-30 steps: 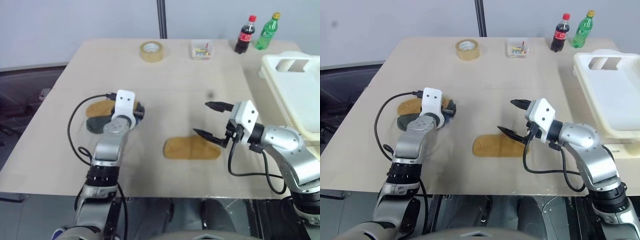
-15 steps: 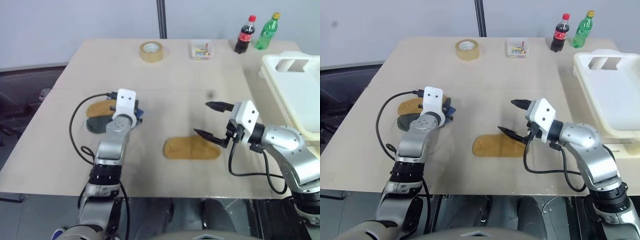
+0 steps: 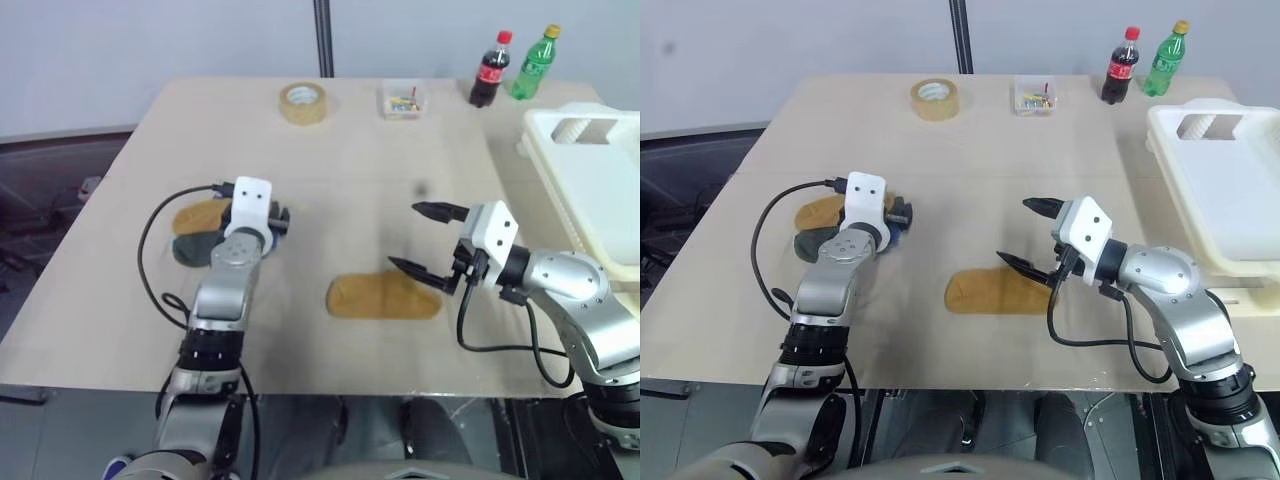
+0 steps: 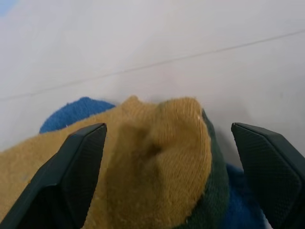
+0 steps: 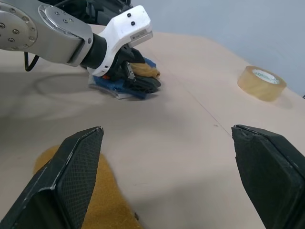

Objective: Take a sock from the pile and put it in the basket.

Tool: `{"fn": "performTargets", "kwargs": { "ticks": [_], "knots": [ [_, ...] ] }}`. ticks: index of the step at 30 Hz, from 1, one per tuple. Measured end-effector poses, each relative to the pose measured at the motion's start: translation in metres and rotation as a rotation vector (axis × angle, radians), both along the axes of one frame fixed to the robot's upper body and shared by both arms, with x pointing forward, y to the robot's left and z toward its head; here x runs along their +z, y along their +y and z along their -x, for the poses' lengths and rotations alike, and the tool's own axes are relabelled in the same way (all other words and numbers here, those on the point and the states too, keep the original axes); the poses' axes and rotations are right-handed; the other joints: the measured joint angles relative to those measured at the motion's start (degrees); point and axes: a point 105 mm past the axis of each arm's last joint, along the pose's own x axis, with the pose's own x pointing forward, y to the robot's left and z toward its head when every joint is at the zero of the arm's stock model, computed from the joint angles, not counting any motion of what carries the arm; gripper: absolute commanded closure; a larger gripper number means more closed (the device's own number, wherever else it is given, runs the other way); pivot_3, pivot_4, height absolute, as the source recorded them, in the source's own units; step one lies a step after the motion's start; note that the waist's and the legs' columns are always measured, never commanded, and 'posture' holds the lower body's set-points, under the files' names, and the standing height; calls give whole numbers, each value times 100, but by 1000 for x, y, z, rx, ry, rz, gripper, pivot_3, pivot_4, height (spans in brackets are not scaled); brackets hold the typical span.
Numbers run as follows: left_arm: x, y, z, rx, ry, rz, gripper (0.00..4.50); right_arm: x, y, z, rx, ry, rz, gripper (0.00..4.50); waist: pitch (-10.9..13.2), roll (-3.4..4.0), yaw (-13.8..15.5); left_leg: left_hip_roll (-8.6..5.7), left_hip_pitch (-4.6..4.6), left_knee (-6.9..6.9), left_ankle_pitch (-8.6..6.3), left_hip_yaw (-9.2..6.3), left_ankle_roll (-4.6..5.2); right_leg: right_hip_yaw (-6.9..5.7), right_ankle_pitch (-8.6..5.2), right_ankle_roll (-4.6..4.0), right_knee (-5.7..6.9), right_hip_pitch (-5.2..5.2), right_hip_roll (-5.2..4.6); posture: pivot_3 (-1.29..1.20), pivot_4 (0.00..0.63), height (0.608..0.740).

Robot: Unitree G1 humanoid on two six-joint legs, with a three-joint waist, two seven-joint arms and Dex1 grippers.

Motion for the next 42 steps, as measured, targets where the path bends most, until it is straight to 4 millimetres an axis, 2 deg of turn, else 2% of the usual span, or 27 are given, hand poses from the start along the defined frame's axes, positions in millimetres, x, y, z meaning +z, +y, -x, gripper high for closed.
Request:
{"fn": "performTargets", "kwargs": {
  "ticks": [14, 15, 16, 17, 18, 30, 33, 36, 38, 42],
  "knots": [
    [4, 3, 0, 46, -34, -10, 39, 0, 0, 0, -3, -1, 2, 0, 0, 0, 0, 0, 0, 0, 0, 0, 0, 0, 0, 0, 0, 0, 0, 0, 150, 740],
    [6, 2, 0, 46, -42, -9, 576, 0, 0, 0, -3, 0, 2, 0, 0, 0, 1, 0, 0, 0, 0, 0, 0, 0, 0, 0, 0, 0, 0, 0, 150, 740],
    [6, 2, 0, 46, -42, -9, 625, 0, 0, 0, -3, 0, 2, 0, 0, 0, 1, 0, 0, 0, 0, 0, 0, 0, 0, 0, 0, 0, 0, 0, 150, 740],
    [8, 2, 1, 44, -49, -8, 1244, -1, -1, -1, -4, 2, 2, 0, 0, 0, 1, 0, 0, 0, 0, 0, 0, 0, 0, 0, 0, 0, 0, 0, 150, 740],
    [10, 1, 1, 42, -57, -8, 1597, -1, -1, -1, -6, 4, 2, 0, 0, 0, 1, 0, 0, 0, 0, 1, 0, 0, 0, 0, 0, 0, 0, 0, 150, 740],
    [6, -1, 4, 39, -51, 1, 1597, -2, -1, -1, -1, 7, 5, 0, 0, 0, 1, 0, 0, 1, 0, 1, 0, 0, 0, 0, 1, 0, 0, 0, 150, 740],
    [6, -1, 4, 38, -50, 3, 2436, -2, -1, -1, -1, 7, 6, 0, 0, 0, 2, 0, 0, 1, 0, 1, 0, 0, 0, 0, 1, 0, 0, 0, 150, 740],
    [5, -2, 4, 37, -50, 6, 3817, -2, -1, -1, -1, 7, 6, 0, 0, 0, 1, 0, 0, 1, 0, 1, 0, 0, 0, 0, 1, 0, 0, 0, 150, 740],
    [6, -2, 4, 37, -51, 6, 4407, -2, -1, -1, -2, 7, 7, 0, 0, 0, 0, 0, 0, 1, 0, 1, 0, 0, 0, 0, 1, 0, 0, 0, 150, 740],
    [6, -2, 4, 36, -52, 6, 4407, -2, -1, -1, -2, 7, 7, 0, 0, 0, 1, 0, 0, 1, 0, 1, 0, 1, 0, 0, 1, 0, 0, 0, 150, 740]
  ]
}}
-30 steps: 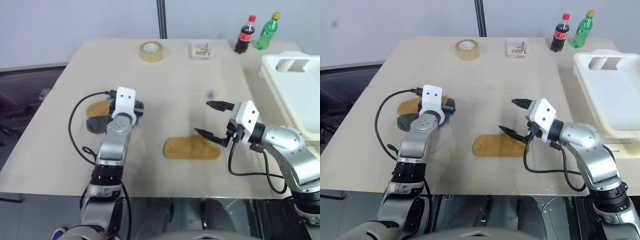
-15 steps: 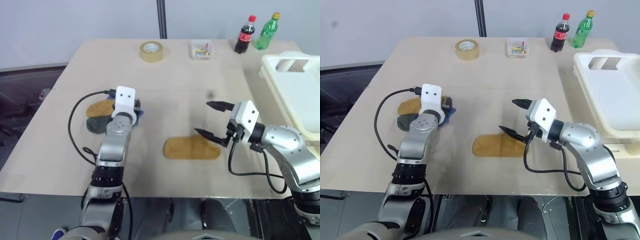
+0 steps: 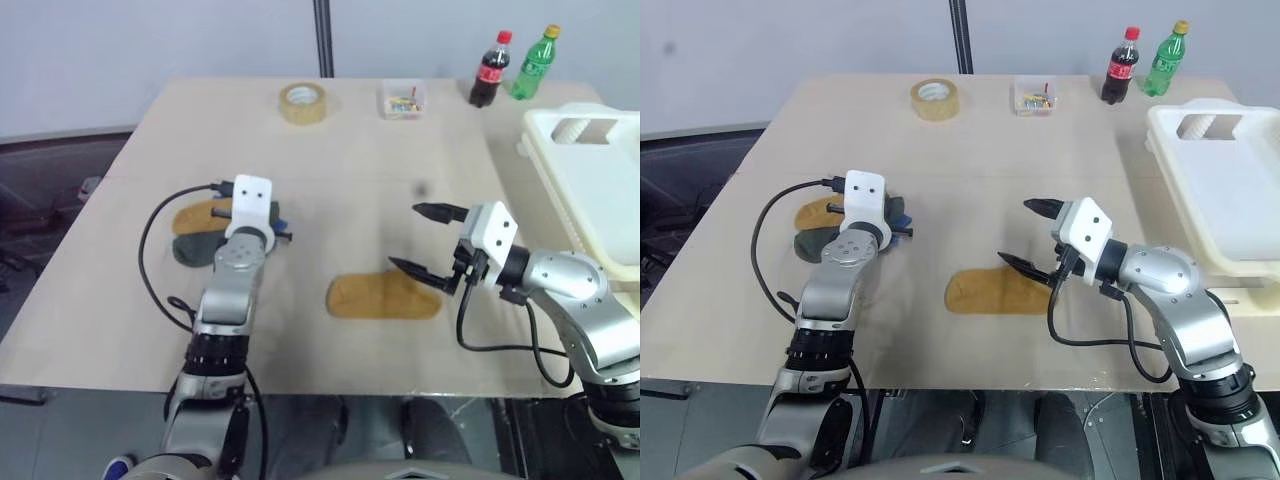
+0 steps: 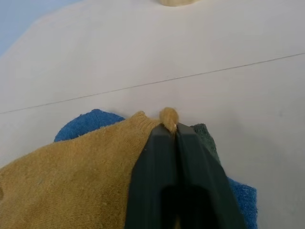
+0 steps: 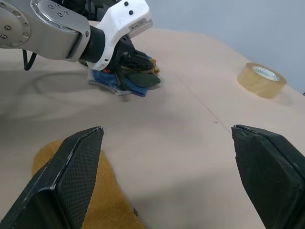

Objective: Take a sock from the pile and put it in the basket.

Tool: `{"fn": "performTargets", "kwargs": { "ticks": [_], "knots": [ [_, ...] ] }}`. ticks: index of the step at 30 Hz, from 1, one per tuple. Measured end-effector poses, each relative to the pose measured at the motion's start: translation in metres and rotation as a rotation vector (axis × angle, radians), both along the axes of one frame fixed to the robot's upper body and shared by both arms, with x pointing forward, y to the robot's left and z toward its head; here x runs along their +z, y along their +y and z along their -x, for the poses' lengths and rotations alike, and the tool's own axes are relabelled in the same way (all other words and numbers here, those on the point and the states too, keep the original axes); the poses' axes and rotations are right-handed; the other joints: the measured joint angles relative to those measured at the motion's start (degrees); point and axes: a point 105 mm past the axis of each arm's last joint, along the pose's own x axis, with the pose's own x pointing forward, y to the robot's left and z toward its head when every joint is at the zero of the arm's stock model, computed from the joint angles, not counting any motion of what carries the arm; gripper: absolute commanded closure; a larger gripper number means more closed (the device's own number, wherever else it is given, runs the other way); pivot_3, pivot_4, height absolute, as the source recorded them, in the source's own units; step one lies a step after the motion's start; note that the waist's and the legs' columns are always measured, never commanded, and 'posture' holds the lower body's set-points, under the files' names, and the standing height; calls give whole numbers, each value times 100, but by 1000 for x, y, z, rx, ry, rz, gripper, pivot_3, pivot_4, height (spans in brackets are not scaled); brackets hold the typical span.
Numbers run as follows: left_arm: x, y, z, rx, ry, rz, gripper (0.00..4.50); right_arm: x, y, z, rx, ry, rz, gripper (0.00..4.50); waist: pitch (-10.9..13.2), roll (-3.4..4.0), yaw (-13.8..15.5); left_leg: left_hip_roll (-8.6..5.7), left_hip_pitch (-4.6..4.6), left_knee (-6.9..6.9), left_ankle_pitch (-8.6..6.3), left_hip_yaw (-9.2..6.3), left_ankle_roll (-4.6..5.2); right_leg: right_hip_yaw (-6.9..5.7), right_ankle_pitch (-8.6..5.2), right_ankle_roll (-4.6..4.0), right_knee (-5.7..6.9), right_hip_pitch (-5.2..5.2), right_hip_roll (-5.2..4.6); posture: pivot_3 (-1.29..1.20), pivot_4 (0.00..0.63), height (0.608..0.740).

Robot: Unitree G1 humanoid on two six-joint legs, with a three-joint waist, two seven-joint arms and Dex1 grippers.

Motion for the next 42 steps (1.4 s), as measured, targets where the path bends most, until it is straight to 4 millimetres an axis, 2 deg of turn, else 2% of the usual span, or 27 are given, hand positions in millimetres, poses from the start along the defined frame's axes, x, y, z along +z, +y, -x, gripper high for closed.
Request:
{"fn": "performTargets", "kwargs": {
  "ticks": [10, 13, 14, 20, 21, 27, 28, 30, 32, 33, 36, 37, 42],
  "knots": [
    [6, -3, 6, -32, -32, -16, 4407, 0, 0, 0, 0, 0, 0, 0, 0, 0, 5, 0, 0, 1, 0, 0, 0, 0, 0, 0, 0, 0, 0, 0, 150, 740],
    [13, -3, 10, -40, -68, -5, 3553, 0, 0, 0, -1, -1, 0, 0, 0, 0, 0, 0, 0, 1, 0, 2, 0, 1, 0, 0, 1, 0, 0, 0, 150, 740],
    [13, -3, 11, -45, -72, 4, 3134, 0, 0, 0, -1, -1, 0, 0, 0, 0, -1, 0, 0, 1, 0, 2, 0, 2, 0, 0, 1, 0, 0, 0, 150, 740],
    [13, -5, 12, -69, -68, 15, 156, 0, 0, 0, -2, -1, 0, 0, 0, 0, 7, 0, 0, 1, 0, 2, 0, 1, 0, 0, 1, 0, 0, 0, 150, 740],
    [12, -7, 12, -73, -67, 15, 30, 0, 0, 0, -2, -1, 0, 0, 0, 0, 5, 0, 0, 1, 0, 2, 0, 1, 0, 0, 1, 0, 0, 0, 150, 740],
    [8, -10, 12, -87, -39, 2, 30, 0, 0, -1, -8, -3, -1, 0, 0, 0, 2, 0, 0, 1, 0, 2, 0, 2, 0, 0, 1, 0, 0, 0, 150, 740],
    [8, -10, 12, -83, -38, -2, 548, 0, -1, -1, -10, -3, -1, 0, 0, 0, 1, 0, 0, 1, 0, 2, 0, 1, 0, 0, 1, 0, 0, 0, 150, 740],
    [6, -9, 12, -79, -33, -4, 1302, 0, -1, -1, -11, -4, -2, 0, 0, 0, 3, 0, 0, 1, 0, 1, 0, 1, 0, 0, 1, 0, 0, 0, 150, 740],
    [3, -8, 11, -75, -22, -5, 2355, 0, -1, -1, -13, -4, -3, 0, 0, 0, 3, 0, 0, 1, 0, 2, 0, 1, 0, 0, 1, 0, 0, 0, 150, 740],
    [2, -8, 11, -72, -17, -6, 2683, 1, -1, -1, -15, -5, -3, 0, 0, 0, 3, 0, 0, 1, 0, 2, 0, 1, 0, 0, 1, 0, 0, 0, 150, 740],
    [2, -7, 11, -69, -15, -10, 4296, 1, -1, -2, -17, -6, -4, 0, 0, 0, 4, 0, 0, 1, 0, 2, 0, 1, 0, 0, 1, 0, 0, 0, 150, 740],
    [2, -7, 11, -68, -15, -10, 4460, 1, -1, -2, -18, -6, -4, 0, 0, 0, 4, 0, 0, 1, 0, 2, 0, 2, 0, 0, 1, 0, 0, 0, 150, 740],
    [1, -8, 11, -69, -15, -10, 4460, 1, -1, -1, -18, -7, -4, 0, 0, 0, 3, 0, 0, 1, 0, 1, 0, 1, 0, 0, 1, 0, 0, 0, 150, 740]
  ]
}}
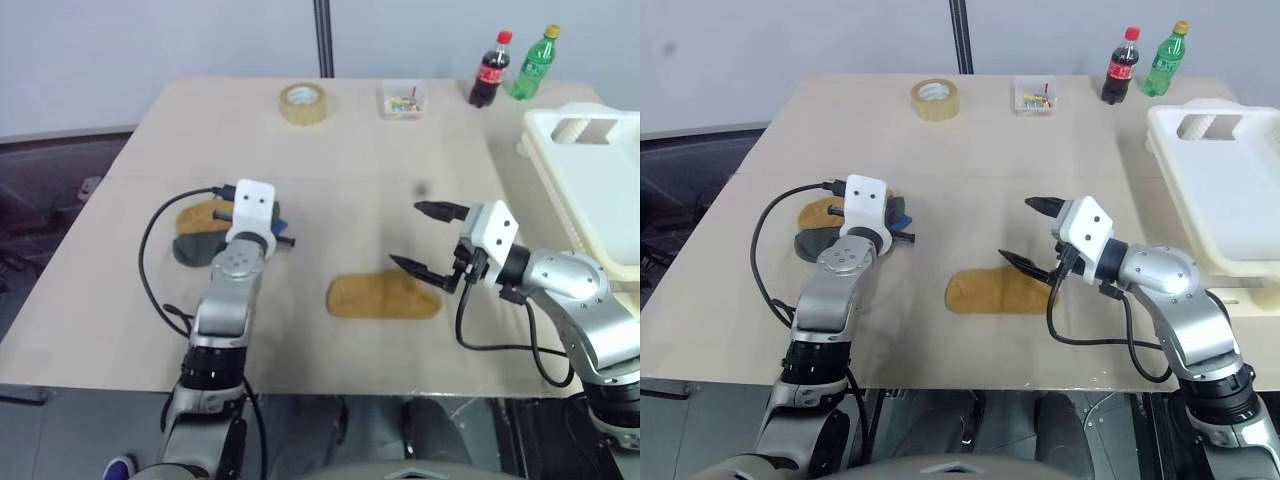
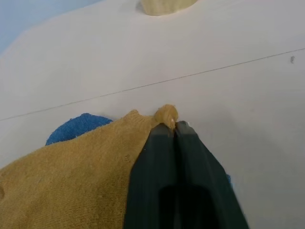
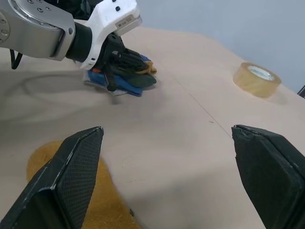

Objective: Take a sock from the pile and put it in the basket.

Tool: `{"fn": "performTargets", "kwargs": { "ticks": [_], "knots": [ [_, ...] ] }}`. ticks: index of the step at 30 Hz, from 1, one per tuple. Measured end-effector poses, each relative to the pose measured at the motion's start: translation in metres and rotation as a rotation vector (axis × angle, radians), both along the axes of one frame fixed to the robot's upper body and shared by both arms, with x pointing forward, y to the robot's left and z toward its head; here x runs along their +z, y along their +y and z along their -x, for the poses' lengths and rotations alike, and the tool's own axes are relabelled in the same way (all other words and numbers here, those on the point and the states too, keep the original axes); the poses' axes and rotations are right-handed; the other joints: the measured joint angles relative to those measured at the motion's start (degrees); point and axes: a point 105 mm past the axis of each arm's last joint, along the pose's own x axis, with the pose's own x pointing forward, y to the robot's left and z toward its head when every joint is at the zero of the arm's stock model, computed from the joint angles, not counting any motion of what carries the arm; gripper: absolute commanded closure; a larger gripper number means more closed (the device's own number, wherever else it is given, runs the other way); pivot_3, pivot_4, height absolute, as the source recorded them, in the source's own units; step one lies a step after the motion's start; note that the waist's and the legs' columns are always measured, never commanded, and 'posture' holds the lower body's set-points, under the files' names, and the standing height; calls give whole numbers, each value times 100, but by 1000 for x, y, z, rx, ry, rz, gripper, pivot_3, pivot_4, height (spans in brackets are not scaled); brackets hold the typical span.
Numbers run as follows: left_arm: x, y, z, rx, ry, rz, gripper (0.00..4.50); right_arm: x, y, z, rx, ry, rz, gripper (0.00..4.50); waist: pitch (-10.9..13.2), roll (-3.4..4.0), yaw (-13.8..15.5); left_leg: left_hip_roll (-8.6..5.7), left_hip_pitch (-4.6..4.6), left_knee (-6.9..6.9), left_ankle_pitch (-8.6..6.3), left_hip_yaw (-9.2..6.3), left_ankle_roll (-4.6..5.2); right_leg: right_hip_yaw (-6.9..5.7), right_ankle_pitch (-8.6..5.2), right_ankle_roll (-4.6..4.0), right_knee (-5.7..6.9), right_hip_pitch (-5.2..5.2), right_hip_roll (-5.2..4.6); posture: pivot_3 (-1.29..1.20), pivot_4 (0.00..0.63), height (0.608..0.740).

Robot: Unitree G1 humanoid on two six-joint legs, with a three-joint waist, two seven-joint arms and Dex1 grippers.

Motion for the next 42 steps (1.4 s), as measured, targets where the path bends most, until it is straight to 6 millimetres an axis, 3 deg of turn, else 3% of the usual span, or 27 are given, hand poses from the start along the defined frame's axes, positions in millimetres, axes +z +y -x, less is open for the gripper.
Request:
{"fn": "performTargets", "kwargs": {
  "ticks": [4, 9, 17, 20, 21, 22, 25, 26, 27, 28, 30, 34, 36, 38, 39, 42],
  "knots": [
    [0, -3, 0, -28, 6, 14, 4460, -1, 0, 0, -1, 3, 0, 0, 0, 0, 2, 0, 0, 0, 0, 0, 0, 0, 0, 0, 0, 0, 0, 0, 150, 740],
    [1, -34, 3, -203, 26, 90, 4460, 0, 0, 2, 1, -2, 1, 0, 0, 0, 5, 0, 0, 0, 0, 0, 0, 0, 0, 0, 0, 0, 0, 0, 150, 740],
    [-3, -102, -7, -429, 131, 184, 4460, -3, -4, 3, -38, 5, 2, 0, 0, -2, -4, -1, 0, 6, 0, 2, 0, 1, 0, 1, 0, 3, 0, 0, 150, 740],
    [-12, -139, -12, -525, 200, 232, 4460, -6, -10, 3, -81, 15, 26, 0, 1, -4, 17, -4, -5, 12, 0, -1, 0, -4, 1, 2, 0, 4, -1, 0, 150, 740],
    [-13, -166, -12, -599, 228, 261, 4460, -8, -15, 0, -128, 15, 42, 0, 3, -8, 23, -6, -12, 19, -1, -4, 2, -7, 2, 5, -2, 4, -2, 0, 150, 740],
    [-12, -171, -11, -611, 230, 265, 4460, -8, -16, -1, -138, 16, 45, 0, 4, -9, 22, -6, -12, 20, -1, -4, 3, -7, 2, 5, -2, 4, -2, 0, 150, 740],
    [-12, -215, -7, -730, 281, 327, 3654, -15, -30, -8, -262, 53, 59, 0, 5, -11, 20, -8, -17, 28, -4, -1, 8, -6, 4, 8, -5, 4, -5, 0, 150, 740],
    [-13, -223, -6, -755, 291, 327, 3155, -16, -34, -10, -301, 64, 64, 0, 5, -11, -25, -5, -15, 28, -5, 8, 9, 3, 4, 9, -4, 0, -3, 0, 150, 740],
    [-15, -224, -7, -759, 297, 329, 3155, -17, -35, -11, -317, 69, 64, 0, 5, -11, -38, -4, -15, 27, -5, 10, 9, 5, 4, 9, -3, 0, -2, 0, 150, 740],
    [-16, -223, -8, -756, 302, 336, 2351, -17, -37, -12, -338, 78, 61, 0, 5, -11, -103, -2, -14, 21, -5, 12, 9, 7, 3, 9, 0, -4, -1, 0, 150, 740],
    [-9, -222, -12, -758, 281, 355, 1617, -20, -39, -17, -397, 121, 24, 0, 6, -12, -152, 0, -18, 21, -5, 15, 9, 12, 4, 9, 9, -15, 1, 0, 150, 740],
    [18, -208, -20, -765, 170, 307, 1617, -16, -35, -33, -475, 144, -24, 0, 6, -12, -168, -1, -14, 30, -5, 26, 9, 23, 4, 9, 26, -18, 1, 0, 150, 740],
    [40, -179, -32, -718, 84, 250, 1617, -19, -29, -52, -551, 172, -44, 0, 5, -10, -183, 2, -3, 29, -5, 34, 9, 33, 4, 9, 37, -19, 6, 0, 150, 740],
    [48, -160, -39, -675, 49, 233, 1617, -27, -26, -60, -577, 204, -44, 0, 4, -9, -162, 2, -2, 27, -5, 32, 9, 32, 4, 8, 37, -19, 8, 0, 150, 740],
    [49, -138, -46, -626, 35, 192, 1617, -35, -19, -69, -599, 248, -62, 0, 3, -10, -182, 5, 1, 25, -4, 37, 8, 38, 5, 8, 38, -19, 10, 0, 150, 740],
    [38, -102, -56, -545, 54, 125, 1617, -56, -11, -84, -640, 335, -60, 0, 3, -10, -160, 3, -2, 24, -4, 42, 8, 45, 5, 7, 35, -23, 9, 0, 150, 740]
  ]
}}
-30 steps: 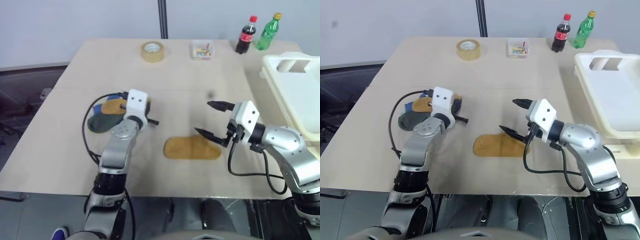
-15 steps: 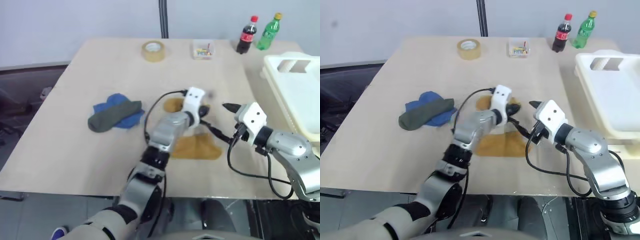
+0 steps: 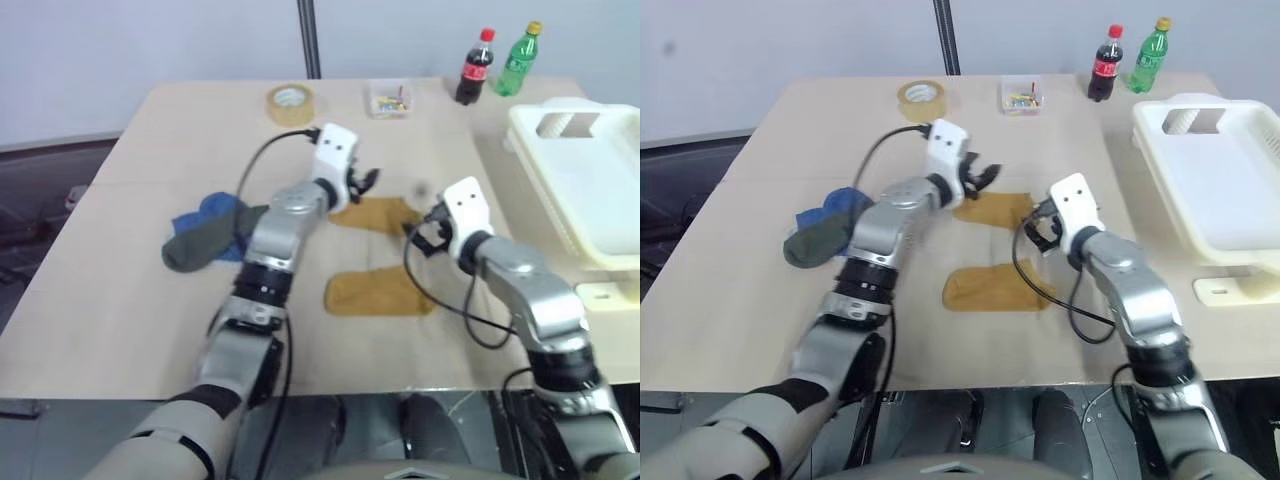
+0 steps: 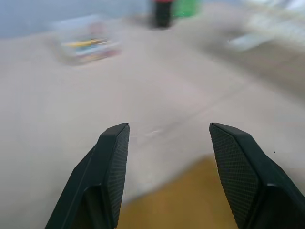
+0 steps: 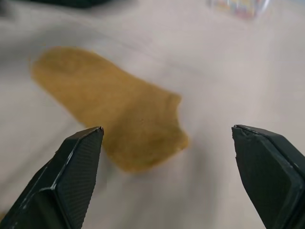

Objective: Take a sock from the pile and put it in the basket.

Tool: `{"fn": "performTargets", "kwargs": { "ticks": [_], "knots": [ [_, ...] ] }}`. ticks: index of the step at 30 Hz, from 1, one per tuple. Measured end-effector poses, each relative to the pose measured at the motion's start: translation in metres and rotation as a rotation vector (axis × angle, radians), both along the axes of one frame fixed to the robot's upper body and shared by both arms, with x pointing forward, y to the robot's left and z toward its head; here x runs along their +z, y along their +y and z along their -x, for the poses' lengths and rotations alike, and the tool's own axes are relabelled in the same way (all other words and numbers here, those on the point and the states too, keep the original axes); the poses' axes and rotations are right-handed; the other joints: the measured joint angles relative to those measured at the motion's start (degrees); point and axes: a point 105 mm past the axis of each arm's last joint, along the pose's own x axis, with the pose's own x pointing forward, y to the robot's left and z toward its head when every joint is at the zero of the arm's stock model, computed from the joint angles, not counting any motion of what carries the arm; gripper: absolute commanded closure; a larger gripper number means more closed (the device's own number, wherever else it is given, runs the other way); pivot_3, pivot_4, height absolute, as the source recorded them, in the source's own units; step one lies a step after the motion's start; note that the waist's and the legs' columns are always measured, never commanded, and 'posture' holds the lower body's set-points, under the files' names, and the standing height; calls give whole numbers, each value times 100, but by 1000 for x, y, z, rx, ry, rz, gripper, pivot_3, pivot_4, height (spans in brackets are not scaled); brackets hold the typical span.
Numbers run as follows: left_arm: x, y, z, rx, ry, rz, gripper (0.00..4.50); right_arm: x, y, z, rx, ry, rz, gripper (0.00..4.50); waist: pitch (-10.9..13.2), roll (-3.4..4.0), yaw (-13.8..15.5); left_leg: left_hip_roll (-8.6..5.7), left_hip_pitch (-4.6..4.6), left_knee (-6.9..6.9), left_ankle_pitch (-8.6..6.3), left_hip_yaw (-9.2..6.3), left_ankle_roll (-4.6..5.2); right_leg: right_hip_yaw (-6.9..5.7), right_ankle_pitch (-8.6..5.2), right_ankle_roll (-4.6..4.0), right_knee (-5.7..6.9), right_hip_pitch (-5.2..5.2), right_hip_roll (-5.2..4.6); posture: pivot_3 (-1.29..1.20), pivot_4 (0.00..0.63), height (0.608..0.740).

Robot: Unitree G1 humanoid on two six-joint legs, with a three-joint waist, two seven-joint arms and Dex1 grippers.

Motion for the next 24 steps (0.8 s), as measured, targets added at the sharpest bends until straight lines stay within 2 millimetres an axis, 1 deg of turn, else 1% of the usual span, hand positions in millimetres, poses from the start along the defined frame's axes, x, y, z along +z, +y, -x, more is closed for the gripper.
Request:
{"fn": "performTargets", "kwargs": {
  "ticks": [2, 4, 6, 7, 9, 10, 12, 13, 14, 16, 17, 20, 22, 24],
  "knots": [
    [-14, 20, -1, 30, 37, -20, 1617, -10, 6, -10, -12, 37, -5, 0, 0, 0, 7, -7, -6, 1, 0, 0, 2, 2, 0, 0, -4, -2, -8, 0, 150, 740],
    [-31, 36, 1, 46, 84, -38, 1617, -15, 13, -21, -26, 61, -17, 0, 0, 0, -24, -8, -8, 2, -2, 3, 4, 6, 0, 0, -5, -7, -9, 0, 150, 740],
    [-48, 46, 6, 37, 141, -46, 1617, -15, 15, -29, -41, 63, -12, 0, 0, 0, -33, -7, -12, 1, -2, -1, 3, 2, 0, 0, -4, -13, -8, 0, 150, 740],
    [-54, 47, 9, 25, 169, -36, 1858, -15, 15, -32, -44, 59, -8, 259, 0, 0, -28, -7, -12, 1, -2, -4, 4, 0, 0, 0, -3, -12, -8, 0, 150, 740],
    [-57, 44, 11, -4, 200, -12, 2419, -16, 16, -34, -44, 57, -8, 798, 0, 0, -21, -7, -14, 4, -2, -9, 4, -6, 0, 0, -3, -11, -8, 0, 150, 740],
    [-58, 41, 12, -25, 213, 6, 2839, -17, 17, -34, -41, 58, -10, 1263, -1, 1, -21, -7, -13, 6, -2, -9, 4, -6, 0, 0, -1, -9, -8, 0, 150, 740],
    [-61, 32, 15, -63, 240, 42, 3964, -17, 18, -34, -34, 58, -11, 2369, -1, 1, -30, -7, -13, 11, -2, -9, 4, -6, 1, 0, 3, -9, -8, 0, 150, 740],
    [-62, 31, 15, -68, 246, 46, 4411, -17, 18, -34, -33, 58, -10, 2812, -1, 1, -37, -7, -13, 12, -2, -9, 4, -6, 1, 0, 4, -9, -7, 0, 150, 740],
    [-63, 30, 15, -76, 253, 56, 4500, -17, 17, -34, -30, 59, -8, 3329, -1, 1, -61, -7, -13, 12, -2, -9, 4, -7, 1, 1, 6, -9, -7, 0, 150, 740],
    [-62, 30, 15, -81, 265, 86, 4500, -17, 16, -33, -26, 58, -5, 4359, -1, 1, -104, -7, -13, 12, -2, -10, 4, -7, 1, 1, 7, -9, -7, 0, 150, 740],
    [-61, 29, 15, -86, 270, 114, 4500, -15, 15, -33, -22, 52, -1, 4448, -1, 1, -129, -7, -13, 13, -2, -10, 4, -6, 1, 1, 6, -9, -7, 0, 150, 740],
    [-59, 29, 16, -94, 277, 156, 4500, -14, 10, -31, -19, 49, 8, 4448, -1, 1, -154, -7, -14, 12, -2, -9, 4, -5, 1, 1, 5, -11, -8, 0, 150, 740],
    [-53, 29, 20, -112, 269, 206, 4500, -13, 8, -26, -12, 45, 7, 4448, -1, 1, -174, -5, -18, 11, -2, -8, 4, -2, 1, 1, 5, -17, -7, 0, 150, 740],
    [-41, 27, 32, -165, 260, 286, 4500, -4, 8, -17, 24, 35, -9, 4448, -1, 1, -190, -4, -32, 12, -2, -8, 4, -2, 1, 1, 5, -31, -7, 0, 150, 740]
  ]
}}
